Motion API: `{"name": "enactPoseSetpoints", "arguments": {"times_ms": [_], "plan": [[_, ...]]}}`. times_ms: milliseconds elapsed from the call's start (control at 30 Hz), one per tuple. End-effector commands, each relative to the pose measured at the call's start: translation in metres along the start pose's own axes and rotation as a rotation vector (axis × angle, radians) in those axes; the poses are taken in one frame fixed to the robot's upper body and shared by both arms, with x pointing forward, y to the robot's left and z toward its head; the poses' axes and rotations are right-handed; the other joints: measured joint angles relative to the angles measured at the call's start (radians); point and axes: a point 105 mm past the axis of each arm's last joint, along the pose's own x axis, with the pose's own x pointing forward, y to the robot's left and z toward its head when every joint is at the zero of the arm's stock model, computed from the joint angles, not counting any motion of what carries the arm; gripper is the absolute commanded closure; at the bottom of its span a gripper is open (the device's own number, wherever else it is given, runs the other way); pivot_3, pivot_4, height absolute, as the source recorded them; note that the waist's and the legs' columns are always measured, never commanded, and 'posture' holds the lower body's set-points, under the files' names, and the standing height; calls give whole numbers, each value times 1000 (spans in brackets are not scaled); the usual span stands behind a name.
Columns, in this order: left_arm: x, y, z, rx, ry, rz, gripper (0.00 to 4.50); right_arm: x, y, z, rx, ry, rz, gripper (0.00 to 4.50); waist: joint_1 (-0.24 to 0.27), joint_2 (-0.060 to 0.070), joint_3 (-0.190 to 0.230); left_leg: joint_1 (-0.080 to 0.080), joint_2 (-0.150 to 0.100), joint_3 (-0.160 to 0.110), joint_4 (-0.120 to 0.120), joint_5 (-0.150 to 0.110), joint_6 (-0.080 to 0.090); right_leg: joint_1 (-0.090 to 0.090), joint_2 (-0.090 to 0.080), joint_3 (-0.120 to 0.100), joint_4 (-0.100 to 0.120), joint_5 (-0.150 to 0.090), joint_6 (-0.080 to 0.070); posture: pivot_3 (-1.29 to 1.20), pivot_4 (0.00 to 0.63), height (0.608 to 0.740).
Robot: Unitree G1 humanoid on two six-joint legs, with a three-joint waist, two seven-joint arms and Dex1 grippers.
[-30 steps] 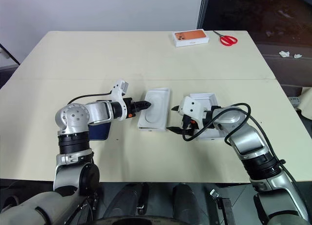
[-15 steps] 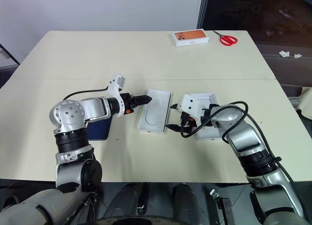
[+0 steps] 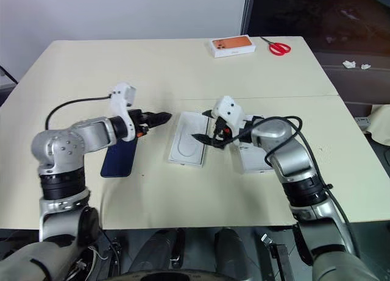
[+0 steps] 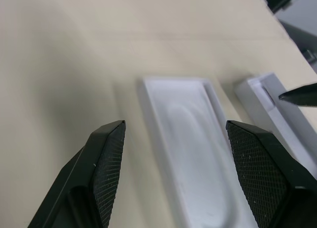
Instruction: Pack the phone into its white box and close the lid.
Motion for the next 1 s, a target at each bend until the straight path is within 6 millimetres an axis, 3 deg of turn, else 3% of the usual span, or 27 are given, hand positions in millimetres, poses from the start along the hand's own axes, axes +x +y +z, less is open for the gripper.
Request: {"name": "enactPoseSetpoints", "arguments": {"times_ms": [33, 200, 233, 467, 800, 1000], "plan": [[-17, -3, 14, 187, -97, -95, 1074, 14, -1, 4, -29, 5, -25, 1907, 1, 0, 0, 0, 0, 0, 0, 0, 0, 0, 0, 1, 0, 0, 0, 0, 150, 740], [-35, 19, 0, 315, -98, -99, 1074, 42, 12, -3, -76, 68, -5, 4377, 2, 1, 0, 0, 0, 1, -1, 0, 0, -1, -1, 1, -1, 0, 0, 0, 150, 740], [-36, 21, -2, 341, -92, -95, 1074, 46, 14, -7, -102, 93, 1, 4485, 3, 1, 0, 0, 0, 1, -1, 0, 0, -2, -1, 1, -1, 0, 0, 0, 150, 740], [-39, 15, -9, 400, -116, -116, 1074, 65, 24, -27, -159, 253, 17, 4485, 0, 1, 0, -1, -1, 0, -1, -1, 1, -4, -2, 1, -1, 0, 0, 0, 150, 740], [-38, 14, -12, 410, -110, -111, 1074, 51, 21, -53, -225, 409, 57, 4485, 1, 1, 0, -1, 0, 0, 0, -3, 6, -5, -1, 0, 0, 0, 0, 0, 150, 740], [-35, 13, -13, 417, -111, -114, 1074, 44, 18, -54, -219, 439, 57, 4485, 3, 1, 0, -1, 0, 0, 0, -3, 6, -4, -1, 0, 0, 0, 0, 0, 150, 740]]}}
